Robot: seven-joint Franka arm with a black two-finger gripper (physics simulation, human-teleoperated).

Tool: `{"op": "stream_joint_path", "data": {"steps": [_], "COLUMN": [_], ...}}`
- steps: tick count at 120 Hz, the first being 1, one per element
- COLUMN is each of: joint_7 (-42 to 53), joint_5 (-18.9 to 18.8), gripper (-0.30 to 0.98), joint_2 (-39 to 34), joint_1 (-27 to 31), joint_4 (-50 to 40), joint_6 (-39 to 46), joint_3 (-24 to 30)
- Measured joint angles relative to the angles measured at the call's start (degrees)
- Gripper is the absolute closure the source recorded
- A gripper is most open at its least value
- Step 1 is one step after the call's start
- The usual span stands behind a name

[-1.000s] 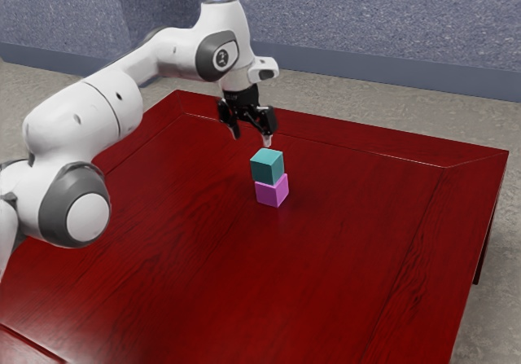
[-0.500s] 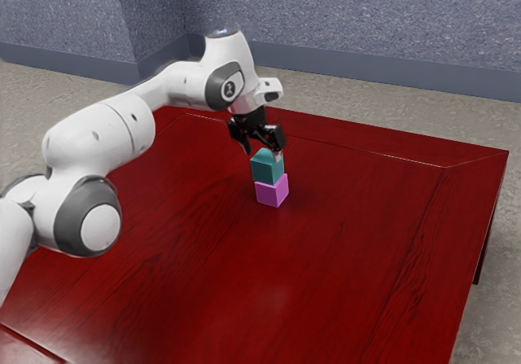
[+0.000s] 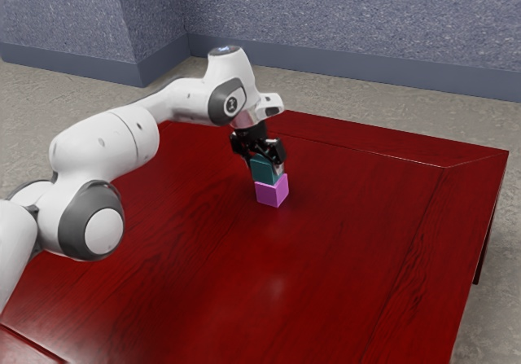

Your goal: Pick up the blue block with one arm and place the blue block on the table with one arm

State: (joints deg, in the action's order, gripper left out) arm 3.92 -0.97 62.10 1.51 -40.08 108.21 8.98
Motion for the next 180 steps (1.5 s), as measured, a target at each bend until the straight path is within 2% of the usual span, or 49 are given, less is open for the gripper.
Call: {"op": "stream_joint_path", "data": {"steps": [15,38,57,79,94,111,118,138,160,172,180], "joint_7": [0.05,-0.09,-0.47,-0.61,0.08,1.69,2.36,4.26,5.89,6.58,6.74], "joint_5": [-0.10,-0.80,-1.79,-2.02,-0.37,2.78,3.68,5.96,6.65,6.83,7.18], "gripper": [0.01,0.40,0.48,0.47,0.47,0.46,0.36,0.20,0.08,0.05,0.04], "joint_2": [0.27,-0.39,-7.71,-18.01,-19.06,-16.77,-16.33,-15.92,-16.36,-20.44,-29.33], "joint_1": [0.02,0.00,0.17,4.82,8.87,10.54,10.62,10.64,10.62,10.18,8.50], "joint_4": [-0.02,-0.23,-6.96,-21.86,-28.71,-30.10,-30.17,-30.15,-30.15,-31.92,-37.07], "joint_6": [0.11,0.07,-0.64,-0.38,2.70,7.06,8.19,10.03,10.92,10.89,9.93], "joint_3": [-0.01,-0.22,-1.43,-2.38,-2.49,-2.52,-2.53,-2.56,-2.56,-2.47,-2.49]}}
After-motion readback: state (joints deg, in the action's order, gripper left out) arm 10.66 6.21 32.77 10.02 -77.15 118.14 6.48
